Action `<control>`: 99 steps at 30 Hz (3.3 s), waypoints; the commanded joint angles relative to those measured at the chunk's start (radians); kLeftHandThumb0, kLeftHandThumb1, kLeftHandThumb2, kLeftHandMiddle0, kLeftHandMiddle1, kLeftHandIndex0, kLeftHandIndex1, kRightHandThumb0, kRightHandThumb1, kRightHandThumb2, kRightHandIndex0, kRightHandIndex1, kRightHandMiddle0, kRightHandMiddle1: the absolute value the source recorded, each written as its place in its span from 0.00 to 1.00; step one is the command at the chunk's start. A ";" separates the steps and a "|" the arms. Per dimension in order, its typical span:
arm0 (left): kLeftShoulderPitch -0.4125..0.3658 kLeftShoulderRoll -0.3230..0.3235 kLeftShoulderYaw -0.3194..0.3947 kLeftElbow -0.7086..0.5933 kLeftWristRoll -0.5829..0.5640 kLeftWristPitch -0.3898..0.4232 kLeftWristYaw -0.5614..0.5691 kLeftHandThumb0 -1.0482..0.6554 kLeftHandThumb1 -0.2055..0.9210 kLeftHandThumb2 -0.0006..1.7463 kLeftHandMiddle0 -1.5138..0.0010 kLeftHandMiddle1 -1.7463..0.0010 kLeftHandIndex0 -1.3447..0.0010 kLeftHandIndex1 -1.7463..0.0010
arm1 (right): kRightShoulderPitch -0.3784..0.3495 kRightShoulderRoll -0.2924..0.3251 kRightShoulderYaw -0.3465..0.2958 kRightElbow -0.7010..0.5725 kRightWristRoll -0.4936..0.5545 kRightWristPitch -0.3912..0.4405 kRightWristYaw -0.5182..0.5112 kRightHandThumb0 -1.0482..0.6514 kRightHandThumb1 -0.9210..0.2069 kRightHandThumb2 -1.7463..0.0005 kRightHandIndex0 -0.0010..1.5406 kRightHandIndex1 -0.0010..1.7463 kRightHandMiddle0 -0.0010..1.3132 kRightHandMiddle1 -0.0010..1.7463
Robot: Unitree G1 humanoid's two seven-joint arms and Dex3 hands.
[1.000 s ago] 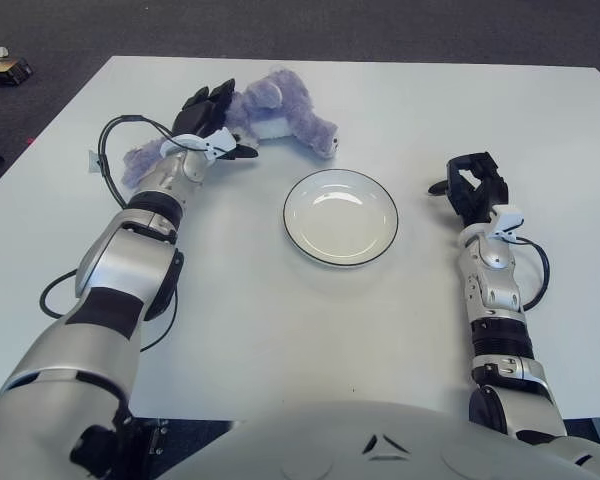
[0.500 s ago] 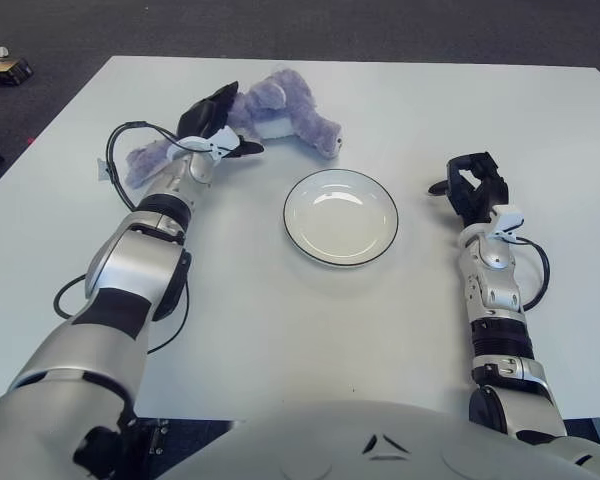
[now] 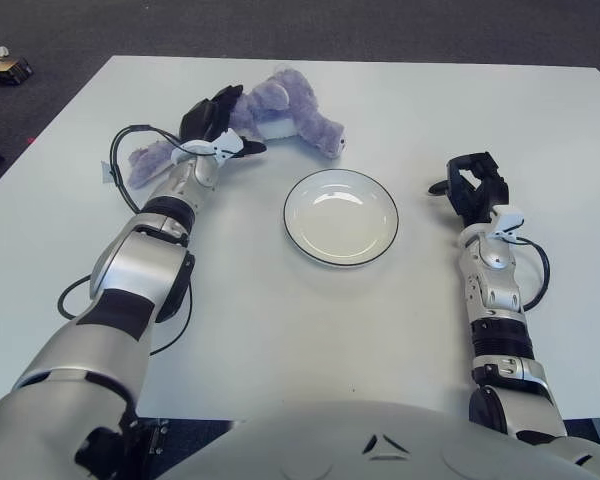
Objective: Put the doll into the plate.
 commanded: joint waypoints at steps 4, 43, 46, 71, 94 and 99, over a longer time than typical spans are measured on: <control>0.018 -0.009 -0.002 0.006 0.007 -0.004 0.018 0.49 0.89 0.00 0.97 0.13 0.90 0.22 | 0.055 0.019 -0.007 0.023 0.014 -0.011 0.003 0.41 0.00 0.79 0.48 0.80 0.27 0.91; 0.009 0.019 -0.250 0.020 0.270 0.161 0.315 0.77 0.64 0.57 0.84 0.00 0.82 0.00 | 0.042 0.013 0.001 0.024 -0.006 -0.010 0.000 0.41 0.00 0.77 0.47 0.79 0.25 0.92; 0.009 0.021 -0.251 0.020 0.269 0.156 0.312 0.77 0.64 0.58 0.83 0.00 0.82 0.00 | 0.040 0.013 0.002 0.023 -0.006 -0.009 0.001 0.41 0.00 0.77 0.47 0.79 0.25 0.92; -0.027 0.020 -0.187 0.006 0.168 0.064 0.035 0.83 0.75 0.51 0.76 0.00 0.78 0.00 | -0.004 -0.005 0.022 0.006 -0.008 0.010 0.023 0.41 0.00 0.78 0.46 0.79 0.26 0.92; -0.049 -0.006 -0.096 -0.033 0.048 0.105 -0.187 0.85 0.68 0.57 0.72 0.00 0.76 0.00 | -0.044 -0.034 0.044 -0.020 -0.018 0.019 0.058 0.41 0.00 0.79 0.46 0.79 0.28 0.90; -0.046 -0.015 -0.057 -0.034 0.006 0.101 -0.230 0.85 0.67 0.58 0.72 0.00 0.76 0.00 | -0.046 -0.035 0.045 -0.027 -0.018 0.025 0.059 0.41 0.00 0.80 0.47 0.79 0.29 0.90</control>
